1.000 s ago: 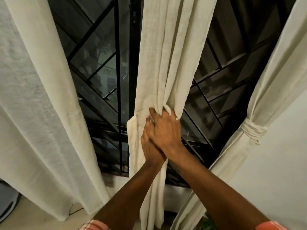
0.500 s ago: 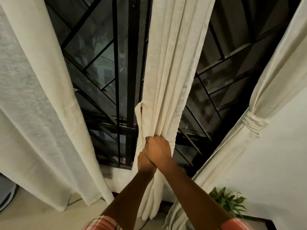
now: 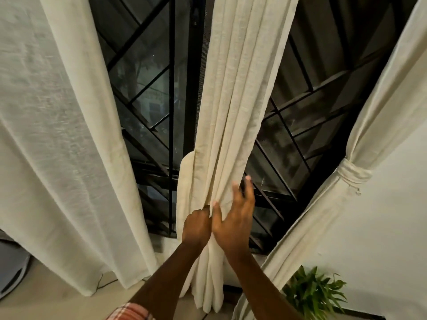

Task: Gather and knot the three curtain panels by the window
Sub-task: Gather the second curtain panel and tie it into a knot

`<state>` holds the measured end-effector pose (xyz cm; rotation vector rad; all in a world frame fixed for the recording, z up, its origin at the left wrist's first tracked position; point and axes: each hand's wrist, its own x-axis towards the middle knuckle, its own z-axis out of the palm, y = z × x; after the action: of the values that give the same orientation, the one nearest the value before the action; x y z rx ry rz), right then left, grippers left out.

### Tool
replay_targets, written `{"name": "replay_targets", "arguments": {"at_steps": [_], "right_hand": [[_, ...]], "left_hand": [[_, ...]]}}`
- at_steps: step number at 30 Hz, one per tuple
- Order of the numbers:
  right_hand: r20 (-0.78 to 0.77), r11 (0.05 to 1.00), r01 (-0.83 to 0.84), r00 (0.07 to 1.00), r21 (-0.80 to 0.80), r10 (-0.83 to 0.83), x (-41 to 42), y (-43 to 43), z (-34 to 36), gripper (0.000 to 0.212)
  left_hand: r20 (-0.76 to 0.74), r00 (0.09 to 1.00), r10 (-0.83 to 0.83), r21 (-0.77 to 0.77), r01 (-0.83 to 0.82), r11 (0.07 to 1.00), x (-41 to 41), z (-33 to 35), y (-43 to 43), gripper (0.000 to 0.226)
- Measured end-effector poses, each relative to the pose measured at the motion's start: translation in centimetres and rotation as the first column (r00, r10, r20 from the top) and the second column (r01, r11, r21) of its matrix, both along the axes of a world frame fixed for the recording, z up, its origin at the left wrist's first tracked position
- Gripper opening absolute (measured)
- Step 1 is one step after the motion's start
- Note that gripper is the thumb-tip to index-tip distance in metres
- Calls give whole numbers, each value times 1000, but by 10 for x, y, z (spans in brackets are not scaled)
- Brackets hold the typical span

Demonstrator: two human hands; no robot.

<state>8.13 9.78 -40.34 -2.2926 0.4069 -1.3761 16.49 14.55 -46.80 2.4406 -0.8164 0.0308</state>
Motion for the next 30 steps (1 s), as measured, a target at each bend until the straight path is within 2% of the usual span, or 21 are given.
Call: {"name": "replay_targets", "arguments": {"at_steps": [3,5,7,9,12,14,16,17,19,20,22,24,27,30], "right_hand": [[-53,926,-7,998,377,29,5,-8,35,91],[-120,855,-67,982,514,149,9,-13,44,103],[-183,813,-89,955,576,234,13,-11,47,106],[-248,806,-29,945,591,216,16,-4,47,91],[-283,810,87,954,580,100,14,-3,45,41],[-274,807,113,960,580,62,8,-8,45,26],[-265,802,118,963,585,52,3,-15,47,22],[-255,801,112,966,588,52,1,-19,49,21],[-234,796,102,971,597,51,-4,-25,52,25],[-223,793,95,973,602,53,-7,-27,54,26],[-215,787,82,974,612,66,-10,-28,52,27],[-212,776,62,973,628,94,-10,-27,51,28],[-216,773,34,967,633,135,-7,-24,48,29],[-235,777,31,960,629,152,-3,-24,45,31]], "left_hand": [[-52,999,-4,-39,2,999,-12,2,2,21],[-51,998,-36,-22,35,999,-18,1,1,21],[-30,997,-75,32,76,997,-26,-1,-1,23],[-7,992,-124,98,125,987,-36,1,-2,25],[-8,972,-233,141,232,963,-48,8,2,26],[-76,921,-381,30,384,923,-52,7,14,30],[-23,888,-460,-73,457,886,-55,0,31,32],[44,908,-417,-147,419,896,-55,2,40,28],[164,965,-205,-341,251,906,-45,11,51,22],[185,979,-84,-433,158,887,-36,22,52,24],[109,991,76,-539,-6,842,-13,46,49,38],[-17,997,78,-541,-75,838,5,69,45,62],[-154,985,-76,-529,-17,849,19,90,34,88],[-236,961,-143,-514,2,858,22,100,27,82]]}}
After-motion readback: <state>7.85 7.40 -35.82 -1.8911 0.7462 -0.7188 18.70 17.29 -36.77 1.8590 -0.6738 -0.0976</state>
